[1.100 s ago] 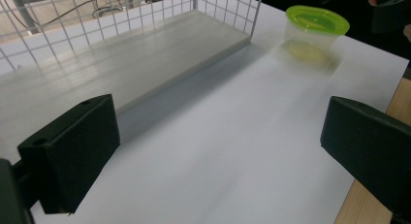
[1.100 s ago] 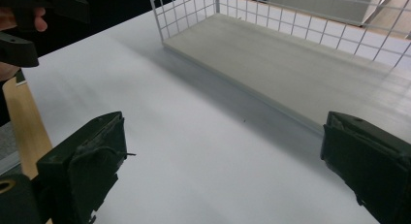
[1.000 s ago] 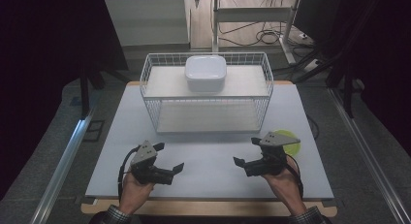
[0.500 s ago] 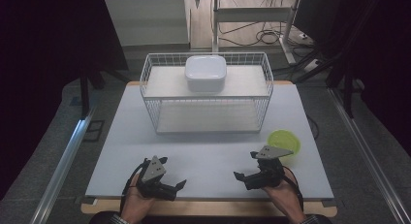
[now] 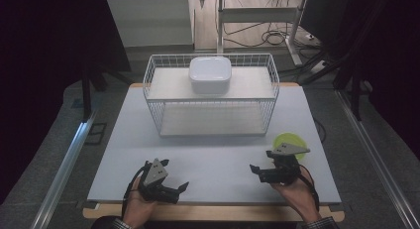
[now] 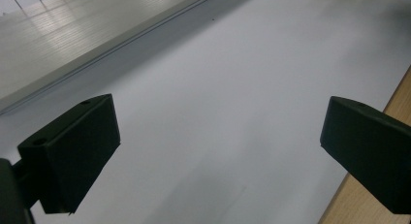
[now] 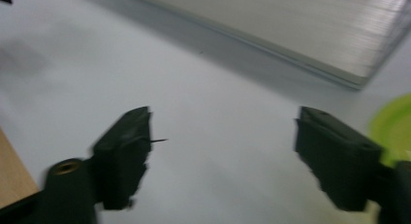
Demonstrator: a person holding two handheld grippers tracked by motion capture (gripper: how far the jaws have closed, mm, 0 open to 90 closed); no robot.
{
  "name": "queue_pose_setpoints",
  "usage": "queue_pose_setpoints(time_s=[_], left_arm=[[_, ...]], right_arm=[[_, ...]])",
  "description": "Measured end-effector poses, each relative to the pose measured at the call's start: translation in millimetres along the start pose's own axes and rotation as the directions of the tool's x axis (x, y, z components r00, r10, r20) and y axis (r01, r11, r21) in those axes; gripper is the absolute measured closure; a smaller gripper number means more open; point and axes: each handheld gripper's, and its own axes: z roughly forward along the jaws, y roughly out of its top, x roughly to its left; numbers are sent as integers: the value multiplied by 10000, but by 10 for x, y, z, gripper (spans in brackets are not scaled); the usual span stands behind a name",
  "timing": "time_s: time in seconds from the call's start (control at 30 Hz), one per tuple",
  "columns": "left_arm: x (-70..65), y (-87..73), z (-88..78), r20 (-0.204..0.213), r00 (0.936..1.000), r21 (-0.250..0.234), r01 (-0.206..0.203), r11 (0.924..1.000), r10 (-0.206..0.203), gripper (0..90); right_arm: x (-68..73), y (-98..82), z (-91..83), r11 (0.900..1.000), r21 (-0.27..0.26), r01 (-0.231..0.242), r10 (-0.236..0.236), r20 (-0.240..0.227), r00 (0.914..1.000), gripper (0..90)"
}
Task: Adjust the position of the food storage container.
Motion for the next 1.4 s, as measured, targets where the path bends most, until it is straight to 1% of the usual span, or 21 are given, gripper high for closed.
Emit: queue_pose_setpoints(time_s=[0.1, 0.17, 0.23, 0.3, 0.37, 0.43, 0.53, 0.6, 0.63, 0.67, 0.73, 0.83, 0.97, 1.03, 1.13, 1.33, 1.4], left_arm=[[-1, -2, 3, -6, 10000, 2, 2, 10000, -2, 4], [5, -1, -2, 8, 10000, -71, 26, 10000, -26, 4], [13, -1, -5, 31, 10000, -111, 72, 9999, -71, 4], [19, -3, -6, 10, 10000, -114, 83, 9999, -83, 5], [20, -3, -6, 3, 10000, -123, 75, 9999, -75, 5], [18, -4, -2, -17, 10000, -102, 55, 9999, -55, 6], [14, -3, 4, -75, 10000, -46, -48, 10000, 48, 6], [11, -4, 7, -79, 10000, -13, -35, 10000, 35, 6], [11, -4, 9, -93, 10000, 3, -35, 10000, 35, 6], [10, -5, 11, -105, 9999, 8, -30, 10000, 30, 6], [13, -5, 14, -106, 9999, 37, -28, 10000, 29, 7], [12, -8, 26, -145, 9999, 104, -28, 9999, 29, 7], [11, -8, 31, -159, 9999, 125, -67, 9999, 69, 8], [13, -8, 35, -183, 9998, 144, -92, 9999, 95, 8], [14, -9, 41, -180, 9998, 158, -87, 9998, 90, 8], [11, -11, 49, -146, 9999, 205, -74, 9998, 77, 8], [11, -11, 50, -143, 9999, 214, -84, 9997, 87, 8]], right_arm=[[-96, 25, -92, 9996, -190, -205, 210, 262, 9994, 422], [-154, 48, -157, 9996, -228, -165, 174, 425, 9989, 533], [-209, 60, -200, 9998, -212, -27, 39, 540, 9985, 638], [-285, 64, -251, 9998, -196, 72, -56, 807, 9967, 710], [-366, 62, -306, 9996, -267, -26, 54, 1056, 9944, 763], [-459, 55, -372, 9987, -449, -258, 314, 1291, 9911, 809], [-602, 37, -470, 9945, -785, -694, 814, 1610, 9836, 864], [-694, 23, -519, 9911, -886, -997, 1146, 1838, 9763, 884], [-744, 14, -534, 9902, -897, -1067, 1230, 2016, 9717, 890], [-790, 2, -548, 9878, -935, -1247, 1425, 2176, 9656, 894], [-894, -27, -564, 9823, -1036, -1558, 1760, 2306, 9570, 896], [-1036, -67, -568, 9794, -1068, -1714, 1941, 2625, 9452, 897], [-1194, -109, -545, 9777, -1048, -1822, 2054, 2916, 9342, 897], [-1255, -128, -516, 9773, -991, -1874, 2087, 2941, 9327, 897], [-1310, -139, -454, 9812, -781, -1763, 1919, 3066, 9323, 897], [-1381, -154, -385, 9822, -570, -1790, 1878, 3322, 9243, 896], [-1395, -165, -356, 9823, -447, -1817, 1862, 3295, 9256, 897]])
